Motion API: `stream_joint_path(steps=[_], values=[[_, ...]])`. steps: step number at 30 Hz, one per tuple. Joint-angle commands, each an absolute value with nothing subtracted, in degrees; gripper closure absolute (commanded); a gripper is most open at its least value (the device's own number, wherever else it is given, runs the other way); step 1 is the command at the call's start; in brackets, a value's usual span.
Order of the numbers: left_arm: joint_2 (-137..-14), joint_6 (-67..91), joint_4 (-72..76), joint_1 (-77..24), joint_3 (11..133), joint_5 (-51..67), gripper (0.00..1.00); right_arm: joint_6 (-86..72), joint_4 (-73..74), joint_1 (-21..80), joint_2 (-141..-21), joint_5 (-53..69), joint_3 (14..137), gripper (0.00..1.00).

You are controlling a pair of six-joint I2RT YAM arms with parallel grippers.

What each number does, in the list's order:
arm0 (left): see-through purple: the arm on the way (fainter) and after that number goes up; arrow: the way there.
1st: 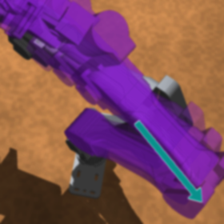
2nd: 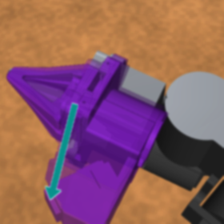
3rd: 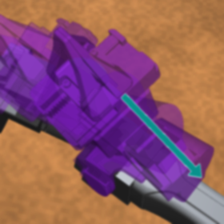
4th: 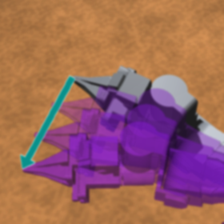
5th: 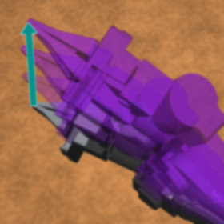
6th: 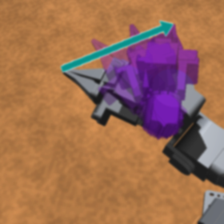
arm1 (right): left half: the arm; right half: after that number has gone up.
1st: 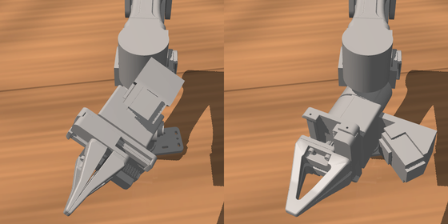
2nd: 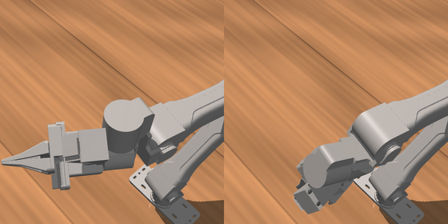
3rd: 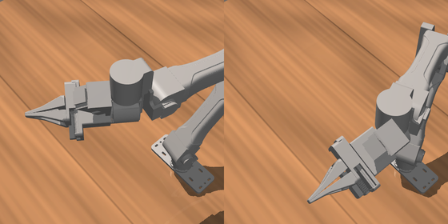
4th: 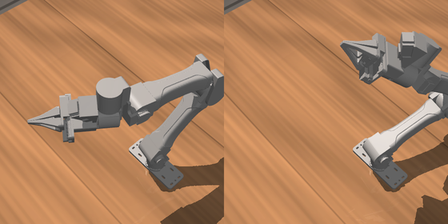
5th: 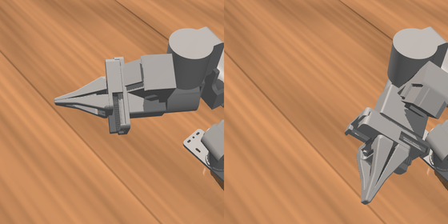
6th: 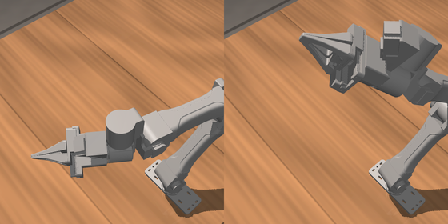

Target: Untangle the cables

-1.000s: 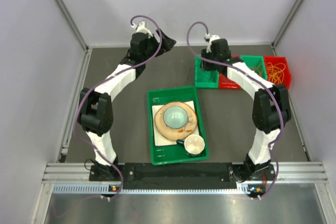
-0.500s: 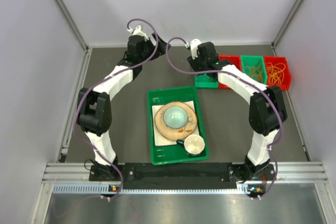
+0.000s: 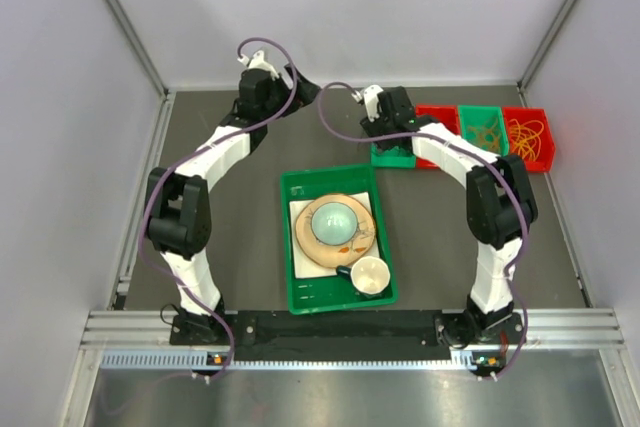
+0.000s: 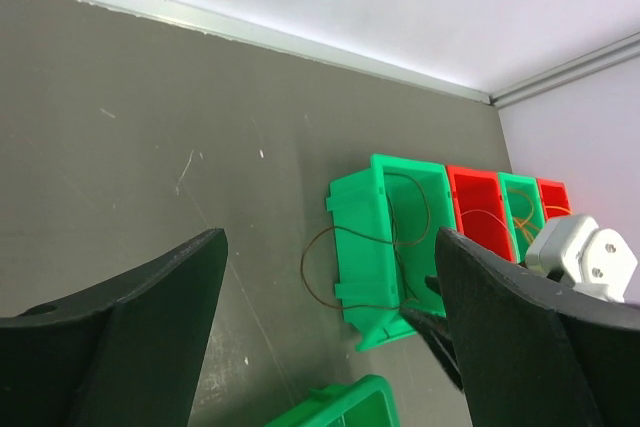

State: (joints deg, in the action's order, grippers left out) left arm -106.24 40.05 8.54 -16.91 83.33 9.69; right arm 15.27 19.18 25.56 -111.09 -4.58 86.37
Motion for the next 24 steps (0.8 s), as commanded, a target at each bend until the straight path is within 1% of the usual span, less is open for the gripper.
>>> stream_joint_path(steps=[1,8,11,13,14,15,16,24], values=[[-103.01,39.90,10.72,-16.61,82.88,10.81,0.10,14.85,17.93,24.17,-111.97,-3.78,88.59,0.59],[-103.53,40.43,10.99,-16.52,83.14,11.25,0.10,15.56,18.90,23.29,-114.61,-3.25,90.97,0.59],[-103.62,40.43,10.90,-16.52,83.14,11.34,0.10,15.21,17.76,23.29,-114.70,-3.08,90.53,0.65],[-103.54,40.43,10.81,-16.61,83.14,11.34,0.10,15.12,17.67,23.29,-114.87,-3.16,90.79,0.78],[-103.54,40.34,10.81,-16.52,83.14,11.16,0.10,15.12,17.67,23.20,-114.52,-3.34,90.44,0.91],[-103.54,40.34,10.72,-16.61,83.14,11.16,0.10,14.94,17.40,23.20,-114.35,-3.60,90.27,0.97],[-103.45,40.34,10.72,-16.61,83.14,11.08,0.10,14.85,17.05,23.29,-114.00,-3.86,90.00,1.00],[-103.45,40.34,10.72,-16.61,83.15,11.34,0.10,12.48,14.85,20.13,-108.20,-5.36,86.22,1.00]])
